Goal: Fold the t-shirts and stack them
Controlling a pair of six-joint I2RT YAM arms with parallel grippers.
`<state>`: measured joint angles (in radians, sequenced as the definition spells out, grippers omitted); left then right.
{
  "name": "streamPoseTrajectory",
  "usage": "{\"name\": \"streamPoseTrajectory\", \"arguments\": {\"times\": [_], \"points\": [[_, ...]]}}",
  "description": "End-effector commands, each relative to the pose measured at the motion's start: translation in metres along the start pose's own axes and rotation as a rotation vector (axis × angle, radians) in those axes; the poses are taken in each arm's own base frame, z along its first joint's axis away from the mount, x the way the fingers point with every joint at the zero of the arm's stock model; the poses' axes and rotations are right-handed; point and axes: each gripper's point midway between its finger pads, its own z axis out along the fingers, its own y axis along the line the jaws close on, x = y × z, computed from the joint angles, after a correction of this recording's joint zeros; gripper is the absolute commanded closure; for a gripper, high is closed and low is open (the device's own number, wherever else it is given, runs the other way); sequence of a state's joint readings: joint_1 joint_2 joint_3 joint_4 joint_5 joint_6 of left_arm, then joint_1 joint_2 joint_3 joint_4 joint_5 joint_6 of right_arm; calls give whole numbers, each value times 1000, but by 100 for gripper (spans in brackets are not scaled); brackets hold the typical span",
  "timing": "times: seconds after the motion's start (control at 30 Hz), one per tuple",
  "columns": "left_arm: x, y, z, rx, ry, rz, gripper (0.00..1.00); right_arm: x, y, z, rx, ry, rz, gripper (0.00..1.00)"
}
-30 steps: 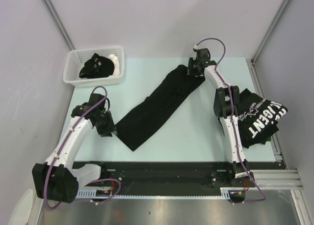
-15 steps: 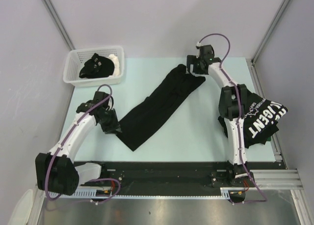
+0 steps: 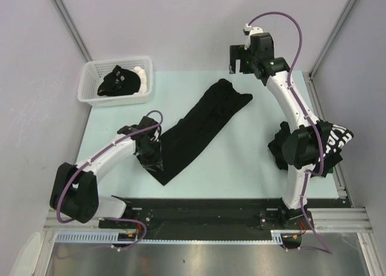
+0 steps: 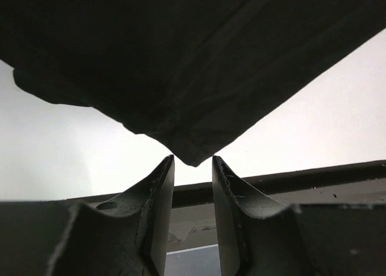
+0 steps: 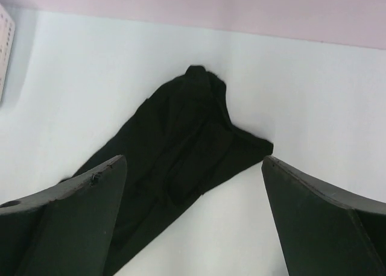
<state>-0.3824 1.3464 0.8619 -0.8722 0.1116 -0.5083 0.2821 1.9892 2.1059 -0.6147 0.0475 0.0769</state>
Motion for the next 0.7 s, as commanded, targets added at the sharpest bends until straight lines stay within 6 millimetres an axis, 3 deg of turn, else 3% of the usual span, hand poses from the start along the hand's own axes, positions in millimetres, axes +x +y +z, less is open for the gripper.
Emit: {"name": "streamPoseTrajectory", "arguments": {"times": [0.0, 0.3, 0.67], "points": [[-8, -8, 1, 14, -42, 1, 63, 29, -4, -14, 53, 87, -36, 0], [-14, 13, -8, -113, -77, 0, 56, 44, -5, -21, 60, 122, -51, 0], [-20, 19, 15, -144, -96, -31, 55, 37, -10, -38, 43, 108, -36, 0]]}}
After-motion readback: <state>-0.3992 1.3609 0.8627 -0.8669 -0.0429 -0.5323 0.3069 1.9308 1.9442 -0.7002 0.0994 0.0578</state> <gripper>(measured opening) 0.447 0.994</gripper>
